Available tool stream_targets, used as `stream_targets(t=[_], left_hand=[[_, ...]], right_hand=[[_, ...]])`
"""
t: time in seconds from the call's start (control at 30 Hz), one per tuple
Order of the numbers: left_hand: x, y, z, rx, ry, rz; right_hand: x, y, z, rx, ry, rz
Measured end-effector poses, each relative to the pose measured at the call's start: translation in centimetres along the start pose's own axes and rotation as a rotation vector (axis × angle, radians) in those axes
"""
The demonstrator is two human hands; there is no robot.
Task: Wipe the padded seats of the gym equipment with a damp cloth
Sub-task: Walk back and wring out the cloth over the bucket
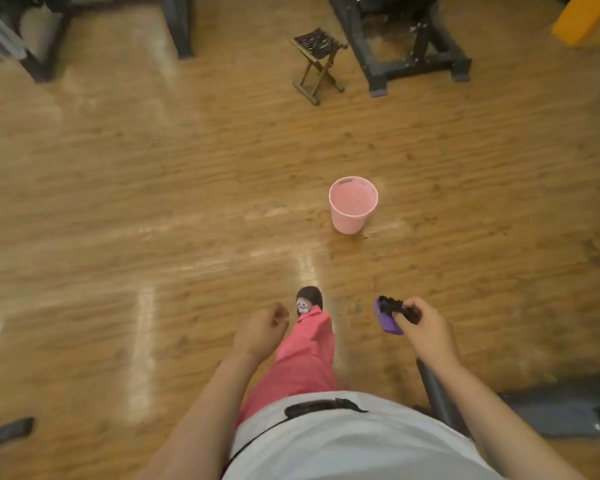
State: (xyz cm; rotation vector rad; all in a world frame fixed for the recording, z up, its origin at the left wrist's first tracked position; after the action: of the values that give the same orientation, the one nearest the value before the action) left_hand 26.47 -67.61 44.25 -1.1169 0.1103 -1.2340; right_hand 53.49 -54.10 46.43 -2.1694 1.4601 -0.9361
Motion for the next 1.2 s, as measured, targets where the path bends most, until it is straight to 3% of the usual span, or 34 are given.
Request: stream_targets(t=[0.4,0.53,0.7,0.9,0.97,1.07,1.2], left_hand=[[-27.7,-16.1,10.6,-0.254,0.235,0.020],[-32.7,-19.1,14.4,-0.197,0.265,0.017],[-33.6,-19.4,18.7,0.004,0.280,0.062],[-32.7,-20.2,24.7,0.566,0.261,-0.016],[-32.1,-20.9,26.2,0.661,0.300,0.110],[-31.2,-21.4,28.0,0.512,0.470,0.339],[-31.4,-20.9,29.4,0.298,0.522,0.393]], right_hand=[[-24.4,-3.4,-12.0,-0.117,0.014,0.171],[-29.3,-4.1,-14.9,-0.113,-0.007,0.187],[-33.1,-4.8,-18.1,-0.198,-0.025,0.086],[-36.7,-7.1,-22.9,-0.536,0.017,-0.075],[-36.9,-7.8,-24.7,-0.636,0.019,-0.106],[-36.9,-8.6,-26.6,-0.745,0.016,-0.135],[-36.7,-9.0,-27.9,-0.779,-0.005,-0.184]])
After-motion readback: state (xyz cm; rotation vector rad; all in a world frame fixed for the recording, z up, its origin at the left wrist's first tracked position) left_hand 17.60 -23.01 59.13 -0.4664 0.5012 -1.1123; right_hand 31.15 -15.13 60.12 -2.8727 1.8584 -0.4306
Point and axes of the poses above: each hand's wrist, its own x-axis away from the middle knuckle, its own y-axis out of the palm, z = x × y, the point moved 1 cm from there along -x, towards the middle knuckle, and after that the axes turned 4 degrees about -x, right-handed, at the moved point
